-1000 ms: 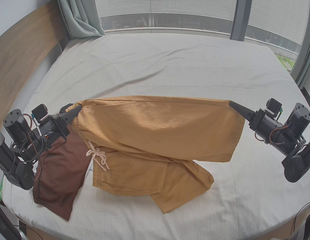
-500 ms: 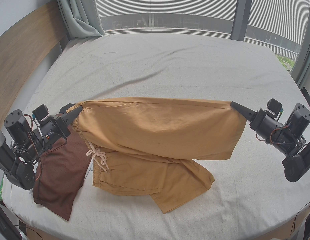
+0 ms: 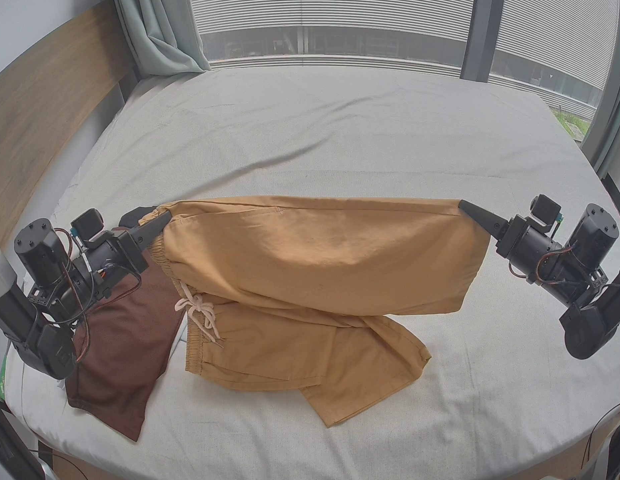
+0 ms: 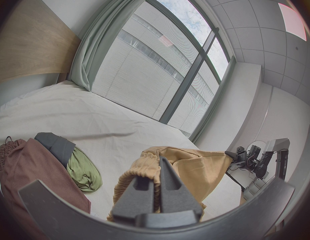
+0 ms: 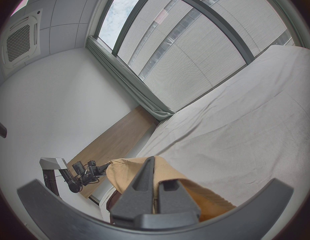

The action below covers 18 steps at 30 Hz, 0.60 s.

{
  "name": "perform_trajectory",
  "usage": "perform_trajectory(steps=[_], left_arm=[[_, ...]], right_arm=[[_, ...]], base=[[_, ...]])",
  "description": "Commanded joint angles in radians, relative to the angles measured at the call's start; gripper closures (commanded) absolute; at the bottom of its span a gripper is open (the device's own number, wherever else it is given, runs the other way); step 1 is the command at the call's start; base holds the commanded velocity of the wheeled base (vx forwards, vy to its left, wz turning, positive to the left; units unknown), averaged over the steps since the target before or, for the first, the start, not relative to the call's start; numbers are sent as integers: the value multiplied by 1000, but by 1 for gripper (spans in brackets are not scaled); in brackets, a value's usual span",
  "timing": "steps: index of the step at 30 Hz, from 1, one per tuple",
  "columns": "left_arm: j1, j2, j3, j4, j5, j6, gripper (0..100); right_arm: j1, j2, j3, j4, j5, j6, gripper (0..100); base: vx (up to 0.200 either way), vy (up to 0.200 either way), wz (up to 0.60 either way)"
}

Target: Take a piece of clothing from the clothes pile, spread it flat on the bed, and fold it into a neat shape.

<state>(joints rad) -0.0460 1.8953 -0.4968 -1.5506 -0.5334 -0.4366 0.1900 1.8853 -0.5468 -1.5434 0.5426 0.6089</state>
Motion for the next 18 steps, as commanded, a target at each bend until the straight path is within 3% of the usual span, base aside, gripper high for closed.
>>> perform_trajectory(steps=[1,18], left_arm=[[-3,34,-23,0,3,-1,100],[-5,157,-132,0,62,-2,100]], right_arm=[[-3,21,-32,2,0,2,100],[-14,159,-174,2,-1,-1,100]], base=[[0,0,0],[0,0,0]])
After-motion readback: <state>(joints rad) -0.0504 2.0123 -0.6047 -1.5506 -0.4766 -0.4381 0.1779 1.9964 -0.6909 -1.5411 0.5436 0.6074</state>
